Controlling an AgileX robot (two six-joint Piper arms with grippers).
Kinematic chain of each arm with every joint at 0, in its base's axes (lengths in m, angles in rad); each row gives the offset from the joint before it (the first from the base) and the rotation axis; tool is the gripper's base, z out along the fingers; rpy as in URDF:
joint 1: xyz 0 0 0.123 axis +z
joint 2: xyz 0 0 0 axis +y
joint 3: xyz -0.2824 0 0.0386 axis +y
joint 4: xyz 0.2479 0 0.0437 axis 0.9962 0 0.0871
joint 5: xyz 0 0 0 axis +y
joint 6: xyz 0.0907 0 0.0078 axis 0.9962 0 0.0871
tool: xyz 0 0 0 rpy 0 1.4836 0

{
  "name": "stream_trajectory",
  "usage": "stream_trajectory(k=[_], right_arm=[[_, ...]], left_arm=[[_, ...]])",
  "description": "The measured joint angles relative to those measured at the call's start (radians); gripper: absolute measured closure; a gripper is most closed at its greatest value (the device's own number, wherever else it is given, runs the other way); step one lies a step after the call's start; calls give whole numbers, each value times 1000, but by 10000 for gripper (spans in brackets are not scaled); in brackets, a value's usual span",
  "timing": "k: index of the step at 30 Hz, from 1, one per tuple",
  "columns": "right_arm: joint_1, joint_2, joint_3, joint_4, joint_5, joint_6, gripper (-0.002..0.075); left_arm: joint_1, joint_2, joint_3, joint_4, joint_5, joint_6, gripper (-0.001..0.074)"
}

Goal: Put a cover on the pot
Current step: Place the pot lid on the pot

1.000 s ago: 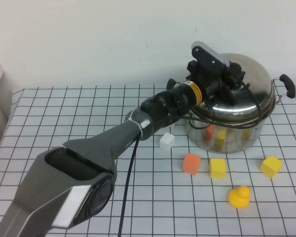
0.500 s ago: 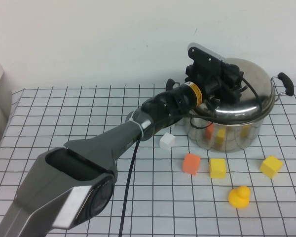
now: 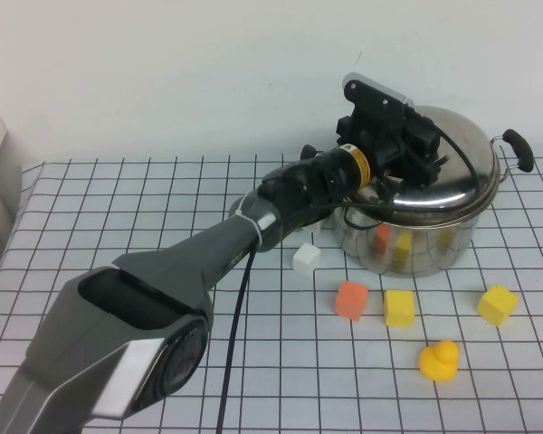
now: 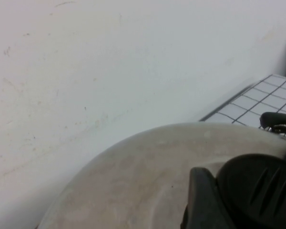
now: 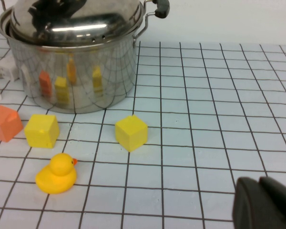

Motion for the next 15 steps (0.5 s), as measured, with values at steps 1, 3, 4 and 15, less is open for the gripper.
stream_trajectory(k=[1,3,4,15], right_arm=[[0,0,0,0,0,0,717],[0,0,0,0,0,0,717],[0,0,0,0,0,0,717],[0,0,0,0,0,0,717]], left_arm=[[0,-4,0,42,4,-35,404],[0,-12,0,122,9,-106,405],[0,-14,0,165,12,-141,404],[0,-32,-1,350,33,-273,404]])
